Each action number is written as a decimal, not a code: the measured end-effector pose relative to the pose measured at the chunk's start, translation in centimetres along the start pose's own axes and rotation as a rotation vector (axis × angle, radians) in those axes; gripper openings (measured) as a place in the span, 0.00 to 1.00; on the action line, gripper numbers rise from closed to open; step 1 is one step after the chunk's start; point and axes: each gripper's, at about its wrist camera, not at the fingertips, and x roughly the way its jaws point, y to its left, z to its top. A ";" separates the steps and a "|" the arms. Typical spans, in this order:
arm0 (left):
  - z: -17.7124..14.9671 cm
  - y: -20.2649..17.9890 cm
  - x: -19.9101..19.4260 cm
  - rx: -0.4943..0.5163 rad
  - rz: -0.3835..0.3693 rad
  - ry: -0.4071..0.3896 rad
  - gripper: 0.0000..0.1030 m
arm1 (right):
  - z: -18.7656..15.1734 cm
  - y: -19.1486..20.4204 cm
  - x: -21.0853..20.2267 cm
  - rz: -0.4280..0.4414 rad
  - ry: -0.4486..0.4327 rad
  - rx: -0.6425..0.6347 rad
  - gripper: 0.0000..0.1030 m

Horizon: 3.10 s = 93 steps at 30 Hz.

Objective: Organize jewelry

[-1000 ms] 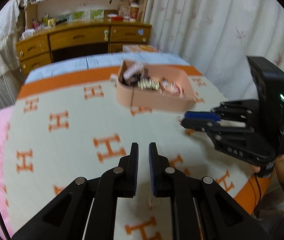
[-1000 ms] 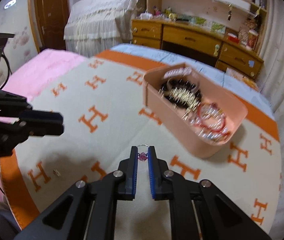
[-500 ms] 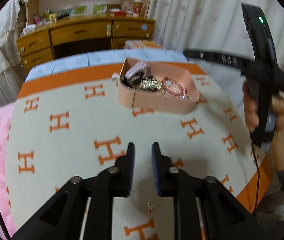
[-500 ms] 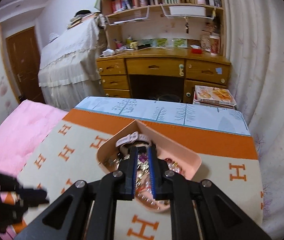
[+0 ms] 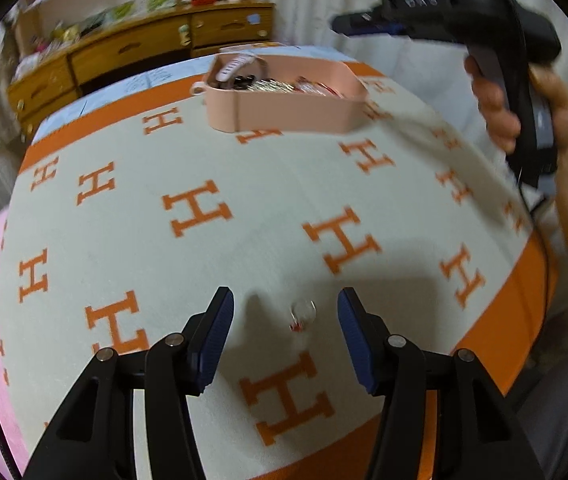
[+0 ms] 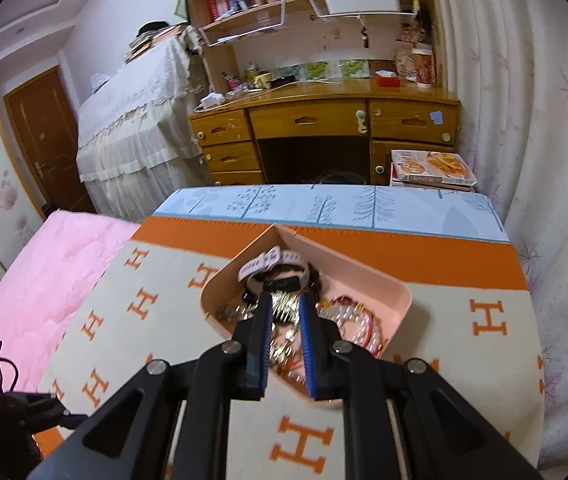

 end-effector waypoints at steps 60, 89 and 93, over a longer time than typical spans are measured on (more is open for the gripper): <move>20.6 0.1 1.9 -0.168 0.125 -0.194 0.20 | -0.8 -1.0 -2.6 -0.036 -0.049 0.135 0.13; 5.3 -2.2 -3.9 -0.330 0.277 -0.134 0.92 | -11.3 3.3 -6.6 0.000 0.075 0.175 0.13; 2.8 -2.6 -5.2 -0.377 0.277 -0.133 0.93 | -12.6 4.3 -8.0 0.018 0.086 0.197 0.14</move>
